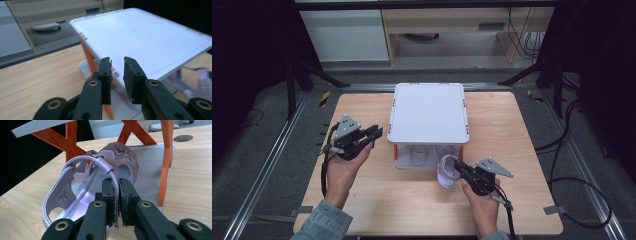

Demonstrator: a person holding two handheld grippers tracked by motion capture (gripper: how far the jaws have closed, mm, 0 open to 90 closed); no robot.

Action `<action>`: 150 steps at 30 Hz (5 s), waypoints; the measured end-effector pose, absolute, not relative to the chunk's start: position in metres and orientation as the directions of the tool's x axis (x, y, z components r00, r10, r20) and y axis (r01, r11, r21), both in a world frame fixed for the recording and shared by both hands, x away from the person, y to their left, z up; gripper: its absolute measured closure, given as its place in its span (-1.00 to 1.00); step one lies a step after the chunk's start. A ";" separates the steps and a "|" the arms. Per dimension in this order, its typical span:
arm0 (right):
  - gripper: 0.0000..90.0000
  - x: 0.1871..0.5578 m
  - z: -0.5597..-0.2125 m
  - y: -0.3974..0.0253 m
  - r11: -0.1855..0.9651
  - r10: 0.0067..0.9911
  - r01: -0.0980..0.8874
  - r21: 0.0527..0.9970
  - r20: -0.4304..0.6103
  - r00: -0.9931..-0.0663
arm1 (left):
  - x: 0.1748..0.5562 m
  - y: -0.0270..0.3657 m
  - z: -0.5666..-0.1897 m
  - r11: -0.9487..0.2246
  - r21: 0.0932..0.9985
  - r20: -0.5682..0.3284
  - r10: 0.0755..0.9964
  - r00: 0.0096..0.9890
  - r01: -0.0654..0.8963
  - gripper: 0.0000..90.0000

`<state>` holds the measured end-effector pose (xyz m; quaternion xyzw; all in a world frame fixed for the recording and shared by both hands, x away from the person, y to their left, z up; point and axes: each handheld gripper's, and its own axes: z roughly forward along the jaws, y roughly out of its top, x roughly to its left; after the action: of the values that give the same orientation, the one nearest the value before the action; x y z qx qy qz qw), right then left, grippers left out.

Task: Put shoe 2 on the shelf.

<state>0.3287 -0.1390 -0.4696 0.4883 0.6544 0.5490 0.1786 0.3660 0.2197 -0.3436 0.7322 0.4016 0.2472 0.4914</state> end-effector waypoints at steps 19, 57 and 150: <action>0.85 0.354 -0.490 -0.117 -0.224 0.823 0.455 0.862 0.418 -0.386 | 0.394 0.159 -0.353 -0.273 0.881 -0.016 0.799 0.601 0.386 0.93; 0.57 0.378 -0.503 -0.109 -0.156 0.846 0.480 0.863 0.367 -0.386 | 0.400 0.150 -0.367 -0.282 0.874 -0.009 0.805 0.593 0.396 0.93; 0.93 0.361 -0.513 -0.092 0.101 0.753 0.644 0.758 0.365 -0.548 | 0.402 0.151 -0.366 -0.276 0.866 -0.031 0.802 0.596 0.417 0.94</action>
<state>0.3609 -0.0915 -0.5125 0.4722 0.7398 0.4759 0.0572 0.4019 0.1511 -0.3663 0.7700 0.3959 0.2127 0.4529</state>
